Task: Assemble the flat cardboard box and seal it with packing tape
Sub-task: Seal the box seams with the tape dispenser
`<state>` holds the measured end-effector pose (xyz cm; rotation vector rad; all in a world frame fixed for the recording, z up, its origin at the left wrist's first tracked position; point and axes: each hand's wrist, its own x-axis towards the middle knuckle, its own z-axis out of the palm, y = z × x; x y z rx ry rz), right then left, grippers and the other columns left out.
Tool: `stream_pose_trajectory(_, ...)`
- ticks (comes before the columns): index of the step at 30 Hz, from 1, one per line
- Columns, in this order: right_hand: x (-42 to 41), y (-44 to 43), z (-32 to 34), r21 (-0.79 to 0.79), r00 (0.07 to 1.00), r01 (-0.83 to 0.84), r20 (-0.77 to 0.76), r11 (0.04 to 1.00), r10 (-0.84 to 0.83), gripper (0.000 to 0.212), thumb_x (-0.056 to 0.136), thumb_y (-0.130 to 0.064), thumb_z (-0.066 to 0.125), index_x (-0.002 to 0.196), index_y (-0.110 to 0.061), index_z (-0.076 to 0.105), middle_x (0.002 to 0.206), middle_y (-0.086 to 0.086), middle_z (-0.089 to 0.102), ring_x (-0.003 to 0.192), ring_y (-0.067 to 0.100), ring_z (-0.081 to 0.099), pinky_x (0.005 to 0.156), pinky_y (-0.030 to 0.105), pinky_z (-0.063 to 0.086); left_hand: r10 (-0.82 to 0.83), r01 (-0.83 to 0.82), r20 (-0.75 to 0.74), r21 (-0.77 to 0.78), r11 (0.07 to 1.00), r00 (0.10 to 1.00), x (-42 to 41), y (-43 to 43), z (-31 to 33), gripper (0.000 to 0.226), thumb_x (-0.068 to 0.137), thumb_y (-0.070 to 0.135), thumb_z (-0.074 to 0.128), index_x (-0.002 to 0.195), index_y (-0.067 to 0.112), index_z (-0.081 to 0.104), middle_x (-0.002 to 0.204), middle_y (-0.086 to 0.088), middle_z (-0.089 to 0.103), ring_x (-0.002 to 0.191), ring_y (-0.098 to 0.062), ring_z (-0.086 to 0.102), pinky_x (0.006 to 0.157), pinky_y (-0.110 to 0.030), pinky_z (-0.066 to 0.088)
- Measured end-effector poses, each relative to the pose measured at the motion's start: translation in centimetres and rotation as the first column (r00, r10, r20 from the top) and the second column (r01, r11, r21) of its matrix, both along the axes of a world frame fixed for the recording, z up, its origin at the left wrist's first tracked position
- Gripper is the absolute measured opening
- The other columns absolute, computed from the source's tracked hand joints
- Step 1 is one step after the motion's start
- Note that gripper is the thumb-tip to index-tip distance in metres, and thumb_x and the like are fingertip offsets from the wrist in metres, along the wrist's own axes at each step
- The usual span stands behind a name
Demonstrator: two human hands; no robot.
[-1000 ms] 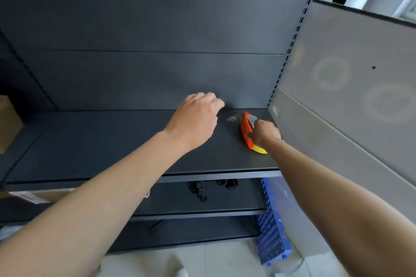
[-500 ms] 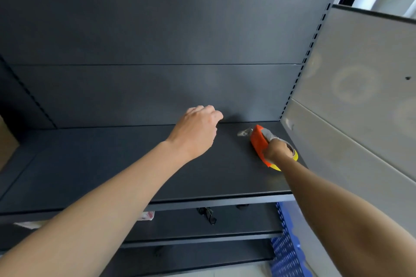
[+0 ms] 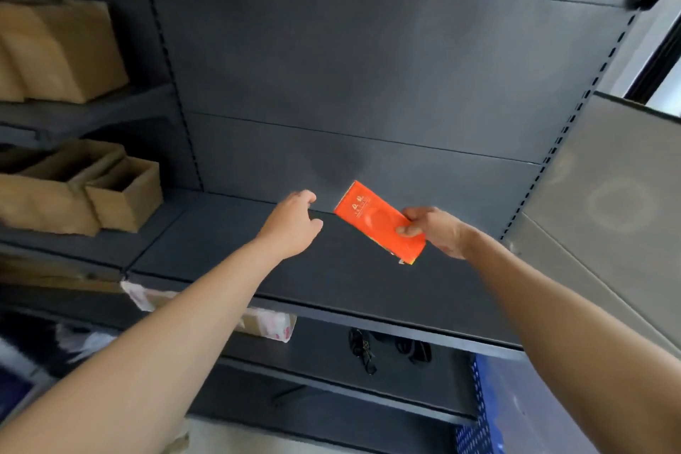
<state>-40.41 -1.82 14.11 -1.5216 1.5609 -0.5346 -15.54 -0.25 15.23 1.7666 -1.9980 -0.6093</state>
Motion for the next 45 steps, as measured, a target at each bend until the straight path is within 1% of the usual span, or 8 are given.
stream_pose_trajectory(4,7.8,0.3,2.9,0.037,0.977,-0.149,0.156,0.988,0.142,0.024,0.064,-0.031,0.061,0.081,-0.015,0.067,0.079,0.003,0.07,0.072,0.018,0.063,0.068,0.028,0.045,0.147,-0.145,-0.059,0.038,0.989,0.987,7.0,3.3,0.6,0.051,0.093,0.019,0.054,0.141,0.014,0.037,0.142,-0.004,0.045,0.126,-0.022,0.046,0.102,-0.035,0.041)
stream_pose_trajectory(9,19.1,1.7,4.0,0.055,0.935,-0.307,0.204,0.95,0.29,0.066,0.068,-0.06,0.07,0.111,-0.01,0.065,0.104,0.012,0.073,0.094,0.027,0.069,0.084,0.035,0.053,0.336,-0.315,-0.183,0.133,0.94,0.924,17.0,8.7,0.5,0.055,0.092,0.009,0.052,0.144,0.013,0.034,0.142,-0.006,0.046,0.124,-0.022,0.049,0.095,-0.028,0.041)
stream_pose_trajectory(14,32.0,5.6,4.8,0.106,0.853,-0.469,0.309,0.877,0.42,0.056,0.079,-0.06,0.057,0.105,-0.011,0.064,0.095,0.012,0.072,0.082,0.024,0.068,0.078,0.035,0.055,0.489,-0.407,-0.36,0.283,0.869,0.794,27.2,17.2,-0.3,0.052,0.094,-0.005,0.04,0.144,0.009,0.037,0.141,-0.009,0.047,0.13,-0.023,0.045,0.093,-0.025,0.04)
stream_pose_trajectory(26,61.7,22.0,3.1,0.173,0.619,-0.756,0.504,0.632,0.602,0.071,0.066,-0.068,0.064,0.108,-0.01,0.068,0.093,0.013,0.072,0.081,0.024,0.067,0.092,0.043,0.051,0.724,-0.519,-0.624,0.532,0.669,0.294,48.4,39.9,-2.3,0.038,0.098,0.006,0.047,0.136,0.006,0.046,0.121,-0.013,0.06,0.108,-0.03,0.059,0.097,-0.041,0.049)
stream_pose_trajectory(30,68.2,25.9,1.8,0.191,0.543,-0.825,0.528,0.532,0.653,0.06,0.072,-0.065,0.057,0.1,-0.012,0.069,0.088,0.011,0.07,0.076,0.022,0.066,0.087,0.038,0.051,0.7,-0.482,-0.711,0.591,0.647,0.069,52.6,44.9,-3.6,0.038,0.102,0.026,0.039,0.13,0.001,0.047,0.108,-0.017,0.064,0.095,-0.032,0.064,0.089,-0.042,0.051)
stream_pose_trajectory(37,76.0,28.6,0.3,0.254,0.442,-0.897,0.468,0.362,0.765,0.08,0.057,-0.069,0.066,0.113,-0.012,0.065,0.089,0.01,0.072,0.076,0.022,0.069,0.075,0.035,0.055,0.635,-0.607,-0.767,0.548,0.576,-0.09,57.3,50.2,-4.2,0.026,0.094,0.031,0.055,0.082,0.008,0.061,0.069,-0.003,0.052,0.068,-0.018,0.055,0.088,-0.039,0.054)
stream_pose_trajectory(41,79.7,29.3,-0.1,0.257,0.339,-0.935,0.431,0.246,0.836,0.063,0.076,-0.064,0.053,0.108,-0.012,0.064,0.087,0.009,0.072,0.076,0.021,0.068,0.078,0.034,0.055,0.662,-0.731,-0.739,0.519,0.443,-0.124,59.2,51.2,-3.7,0.021,0.094,0.018,0.058,0.075,0.008,0.053,0.077,-0.002,0.049,0.071,-0.016,0.051,0.077,-0.032,0.055)
stream_pose_trajectory(45,83.0,30.6,0.3,0.201,0.232,-0.963,0.295,0.177,0.927,0.078,0.063,-0.071,0.058,0.113,-0.01,0.062,0.095,0.013,0.071,0.085,0.026,0.068,0.089,0.042,0.053,0.68,-0.853,-0.712,0.456,0.253,-0.179,60.9,51.6,-3.4,0.026,0.098,0.009,0.049,0.072,0.008,0.05,0.077,-0.004,0.051,0.066,-0.016,0.053,0.063,-0.028,0.057)
